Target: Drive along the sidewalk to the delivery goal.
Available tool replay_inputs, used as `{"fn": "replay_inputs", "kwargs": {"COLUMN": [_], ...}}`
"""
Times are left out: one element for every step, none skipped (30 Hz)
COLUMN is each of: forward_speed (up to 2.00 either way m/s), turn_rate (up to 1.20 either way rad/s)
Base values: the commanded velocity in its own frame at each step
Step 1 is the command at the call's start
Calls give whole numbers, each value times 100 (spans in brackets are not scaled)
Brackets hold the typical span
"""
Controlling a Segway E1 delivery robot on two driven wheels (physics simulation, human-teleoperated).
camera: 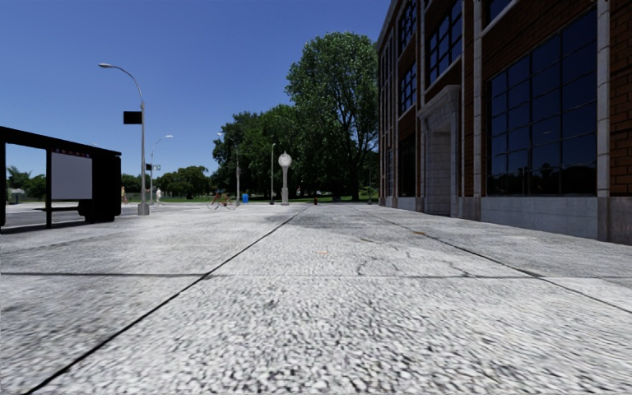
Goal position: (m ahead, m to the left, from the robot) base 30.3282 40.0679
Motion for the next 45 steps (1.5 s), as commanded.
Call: {"fn": "replay_inputs", "kwargs": {"forward_speed": [200, 200, 200, 200, 200, 200, 200, 200, 200, 200, 200, 200, 200, 200, 200, 200, 200, 200, 200, 200, 200, 200, 200, 200, 200, 200, 200, 200, 200, 200, 200, 200, 200, 200, 200, 200, 200, 200, 200, 200, 200, 200, 200, 200, 200], "turn_rate": [0, 0, 0, 0, 0, 0, 0, 0, 0, 0, 0, 0, 0, 9, 14, 15, 15, 15, 16, 16, 17, 17, 17, 17, 17, 17, 17, 17, 17, 18, 18, 18, 18, 18, 18, 18, 18, 18, 21, 21, 22, 23, 23, 23, 23]}}
